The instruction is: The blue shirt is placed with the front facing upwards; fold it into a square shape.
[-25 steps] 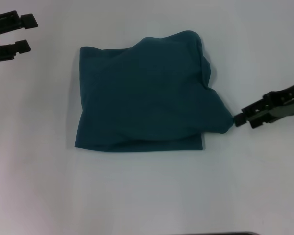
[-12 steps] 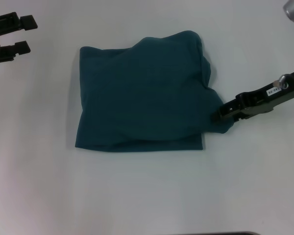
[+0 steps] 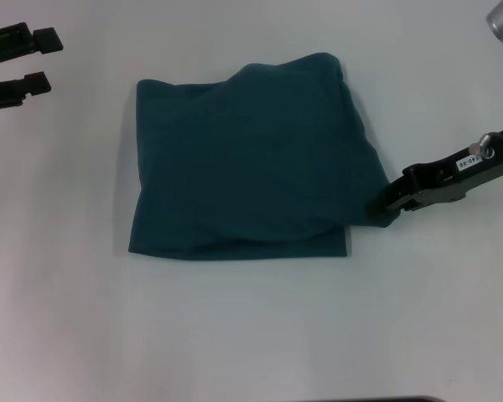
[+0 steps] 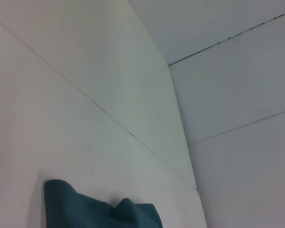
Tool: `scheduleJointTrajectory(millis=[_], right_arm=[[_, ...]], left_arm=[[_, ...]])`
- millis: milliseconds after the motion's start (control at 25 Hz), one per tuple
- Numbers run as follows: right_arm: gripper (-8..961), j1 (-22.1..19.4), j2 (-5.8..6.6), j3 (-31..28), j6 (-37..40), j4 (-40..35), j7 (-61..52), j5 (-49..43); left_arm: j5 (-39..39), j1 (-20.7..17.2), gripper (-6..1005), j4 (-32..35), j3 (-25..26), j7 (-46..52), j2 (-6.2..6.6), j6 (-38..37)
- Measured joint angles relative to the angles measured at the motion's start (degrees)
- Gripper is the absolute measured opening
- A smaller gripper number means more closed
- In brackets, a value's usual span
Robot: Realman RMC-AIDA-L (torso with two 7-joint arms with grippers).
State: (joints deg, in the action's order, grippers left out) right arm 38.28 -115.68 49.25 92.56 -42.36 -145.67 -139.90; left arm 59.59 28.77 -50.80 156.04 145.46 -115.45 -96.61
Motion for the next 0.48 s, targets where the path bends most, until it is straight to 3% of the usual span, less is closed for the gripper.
scheduleJointTrajectory(millis=[240,480], right_arm=[[352,-0.13,0.18,-0.21,0.54,0.00,-0.03,-0.11],[148,-0.15,0.68,-0.87,5.93,-0.54,0.17,0.92]], left_arm=[[0.00,0.09,837,0.00,-0.29,0.00,-0.11,0.13],[0.00,0.05,836,-0.01,-0.28,0.00,-0.13,0.06]])
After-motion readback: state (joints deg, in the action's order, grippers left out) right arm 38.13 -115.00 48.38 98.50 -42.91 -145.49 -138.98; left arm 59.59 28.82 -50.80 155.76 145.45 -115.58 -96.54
